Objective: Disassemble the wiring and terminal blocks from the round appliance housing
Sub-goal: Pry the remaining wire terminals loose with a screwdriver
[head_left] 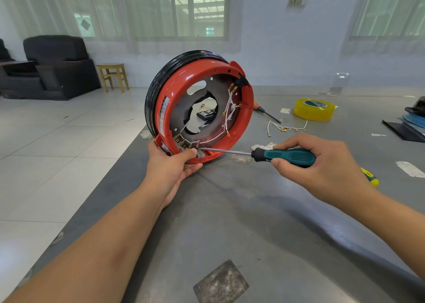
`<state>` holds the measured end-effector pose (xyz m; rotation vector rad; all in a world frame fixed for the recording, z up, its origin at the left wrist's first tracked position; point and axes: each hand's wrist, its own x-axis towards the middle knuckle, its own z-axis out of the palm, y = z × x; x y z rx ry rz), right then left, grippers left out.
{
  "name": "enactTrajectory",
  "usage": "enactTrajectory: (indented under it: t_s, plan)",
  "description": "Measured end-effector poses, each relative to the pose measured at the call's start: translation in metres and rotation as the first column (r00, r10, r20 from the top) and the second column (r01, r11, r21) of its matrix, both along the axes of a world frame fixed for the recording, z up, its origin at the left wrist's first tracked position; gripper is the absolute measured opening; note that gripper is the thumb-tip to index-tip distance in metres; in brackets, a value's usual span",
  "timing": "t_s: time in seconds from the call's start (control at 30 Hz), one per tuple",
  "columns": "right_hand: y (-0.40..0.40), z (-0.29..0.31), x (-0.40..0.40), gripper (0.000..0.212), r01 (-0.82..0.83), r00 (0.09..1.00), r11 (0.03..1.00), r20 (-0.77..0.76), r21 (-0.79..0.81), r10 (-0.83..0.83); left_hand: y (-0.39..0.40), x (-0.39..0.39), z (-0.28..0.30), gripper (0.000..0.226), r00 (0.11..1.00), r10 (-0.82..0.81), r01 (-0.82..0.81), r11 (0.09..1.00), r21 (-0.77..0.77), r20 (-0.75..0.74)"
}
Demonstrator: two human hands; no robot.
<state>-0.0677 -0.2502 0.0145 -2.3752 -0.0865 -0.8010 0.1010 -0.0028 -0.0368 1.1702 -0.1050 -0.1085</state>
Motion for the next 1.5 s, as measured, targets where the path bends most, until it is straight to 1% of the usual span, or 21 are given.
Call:
enactTrajectory:
  t_s: [0.17,0.33,0.43,0.53,0.6,0.67,0.77,0.93,1.13,1.37,1.5]
  plan:
    - [0.004,-0.002,-0.001,0.014,-0.012,0.999,0.998,0.036,-0.055,0.014,0.000,0.001,-0.001,0.062,1.000,0.018,-0.018,1.000,-0.009,-0.002]
    - [0.009,-0.003,-0.003,0.018,-0.017,0.997,0.997,0.074,-0.069,0.022,-0.001,0.000,0.000,0.061,0.998,0.057,-0.057,0.998,-0.008,-0.001]
    - [0.013,-0.005,-0.005,0.020,-0.012,0.997,0.994,0.071,-0.104,0.020,0.000,-0.001,0.001,0.060,0.998,0.059,-0.059,0.998,-0.029,-0.001]
    - [0.015,-0.010,-0.003,0.023,0.015,0.998,0.992,0.065,-0.126,-0.006,0.001,-0.002,0.003,0.060,0.998,0.048,-0.050,0.996,-0.071,-0.033]
    - [0.017,-0.013,-0.001,0.028,0.016,0.998,0.989,0.060,-0.149,-0.008,0.001,-0.003,0.003,0.060,0.999,0.036,-0.038,0.997,-0.063,-0.031]
    - [0.017,-0.015,-0.001,0.025,0.015,0.998,0.991,0.068,-0.130,-0.006,0.001,-0.004,0.002,0.062,0.999,0.040,-0.041,0.999,-0.035,-0.021]
    - [0.013,-0.013,0.000,0.019,0.028,0.995,0.999,0.101,-0.039,-0.024,0.000,-0.004,0.003,0.064,0.999,0.044,-0.045,0.998,-0.043,-0.028]
    - [0.006,-0.010,0.000,0.015,0.015,0.995,1.000,0.101,0.010,-0.016,0.001,-0.005,0.004,0.063,0.999,0.006,-0.008,0.999,-0.051,-0.035]
    - [-0.004,-0.008,0.003,0.020,0.004,0.997,0.994,0.074,0.107,-0.012,0.002,-0.006,0.006,0.062,1.000,-0.011,0.010,0.999,-0.045,-0.022]
    - [-0.005,-0.008,0.004,0.015,-0.008,0.999,0.992,0.047,0.124,0.002,0.002,-0.007,0.007,0.058,0.999,-0.039,0.038,0.998,-0.047,-0.027]
    - [-0.002,-0.008,0.002,0.018,-0.012,0.998,0.997,0.067,0.074,0.007,0.002,-0.007,0.008,0.059,0.998,-0.040,0.039,0.998,-0.042,-0.040]
